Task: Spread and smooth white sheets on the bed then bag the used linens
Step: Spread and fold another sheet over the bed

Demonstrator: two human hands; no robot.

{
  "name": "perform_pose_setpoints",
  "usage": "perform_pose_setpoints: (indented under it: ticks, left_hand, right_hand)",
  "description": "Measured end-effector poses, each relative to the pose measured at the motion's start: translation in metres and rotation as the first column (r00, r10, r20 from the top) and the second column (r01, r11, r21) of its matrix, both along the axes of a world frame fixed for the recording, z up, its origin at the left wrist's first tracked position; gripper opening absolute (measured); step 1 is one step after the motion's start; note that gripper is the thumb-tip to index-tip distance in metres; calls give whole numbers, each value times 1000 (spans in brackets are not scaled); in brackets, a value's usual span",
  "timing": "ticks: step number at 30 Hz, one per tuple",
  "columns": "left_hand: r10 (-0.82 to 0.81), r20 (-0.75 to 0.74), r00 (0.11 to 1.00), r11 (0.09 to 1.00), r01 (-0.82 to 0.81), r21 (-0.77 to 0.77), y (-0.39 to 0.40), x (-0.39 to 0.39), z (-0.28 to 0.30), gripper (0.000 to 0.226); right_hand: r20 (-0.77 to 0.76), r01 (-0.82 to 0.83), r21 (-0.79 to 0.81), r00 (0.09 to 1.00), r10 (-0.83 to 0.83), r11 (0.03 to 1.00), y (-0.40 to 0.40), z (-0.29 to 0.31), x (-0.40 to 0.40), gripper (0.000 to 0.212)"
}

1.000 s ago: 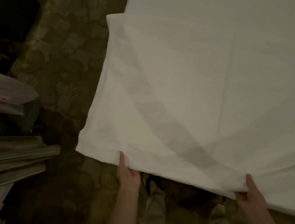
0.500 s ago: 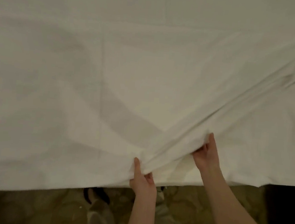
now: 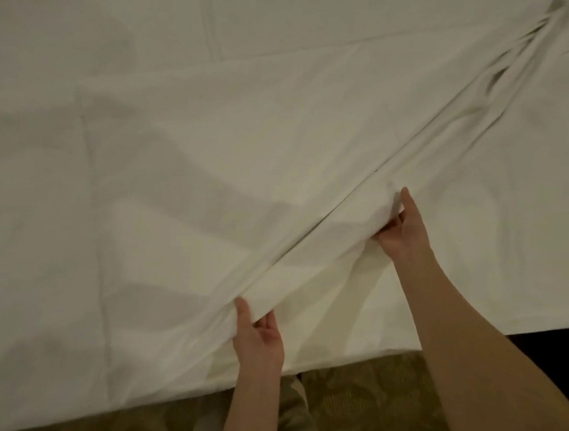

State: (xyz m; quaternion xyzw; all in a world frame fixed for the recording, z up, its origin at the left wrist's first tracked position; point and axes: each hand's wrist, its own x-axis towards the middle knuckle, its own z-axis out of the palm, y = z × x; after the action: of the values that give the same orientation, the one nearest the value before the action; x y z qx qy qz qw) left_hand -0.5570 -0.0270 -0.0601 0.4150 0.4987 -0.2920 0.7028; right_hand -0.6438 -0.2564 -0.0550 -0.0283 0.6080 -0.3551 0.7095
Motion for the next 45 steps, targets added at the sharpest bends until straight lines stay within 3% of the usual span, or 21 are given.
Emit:
perform_pose_setpoints:
  ticks: [2,5,8,13,19,23,26,32,35,37,38,41,43,45]
  left_hand:
    - [7,-32,999,1000,-7,0,-12,0,3,43]
    - [-105,-74,992,994,102,-45,-37,-14,16,42]
    - [-244,-59,968,962,234,-141,-69,-28,27,37]
    - [-263,19,965,956,263,-132,-107,-40,20,33]
    - [-119,100,988,984,131,-118,-132,-48,11,17]
    - [4,156,988,994,14,-111,-145,-60,14,16]
    - [114,217,969,982,-77,-174,-158,-48,40,18]
    - [-32,426,904,971,129,-201,-151,-26,109,19]
    - [-180,359,916,962,240,-132,-115,-48,105,24]
    - [-241,262,934,961,268,-70,-86,-68,89,27]
    - [-253,218,943,964,265,-25,-73,-78,79,27]
    - [-298,114,948,953,288,94,-45,-105,53,35]
    - [-333,77,940,940,324,105,-43,-116,42,42]
    - [-365,28,930,930,363,65,-43,-126,34,36]
  right_hand:
    - [-57,8,24,998,-7,1000,-8,4,-5,41]
    - [-62,10,37,998,-7,999,-23,17,-11,32]
    - [-6,56,-8,998,-56,998,-47,31,-19,23]
    - [113,57,-54,992,-51,997,-95,33,-33,24]
    - [130,-82,-14,988,83,997,-147,22,-55,21]
    - [179,-202,-129,958,223,971,-175,47,-58,21]
    - [225,-191,-244,943,247,951,-187,96,-59,23]
    - [382,-68,-348,901,208,935,-144,165,-124,43]
    - [357,-99,-270,914,195,958,-93,129,-192,50]
    - [468,-78,-170,871,150,982,-47,97,-229,55]
    - [416,-49,-128,904,99,991,-27,86,-240,56]
    - [63,116,58,991,-119,992,15,65,-262,27]
    - [2,132,76,991,-133,988,22,61,-256,20]
    - [-64,107,99,993,-101,989,26,51,-251,14]
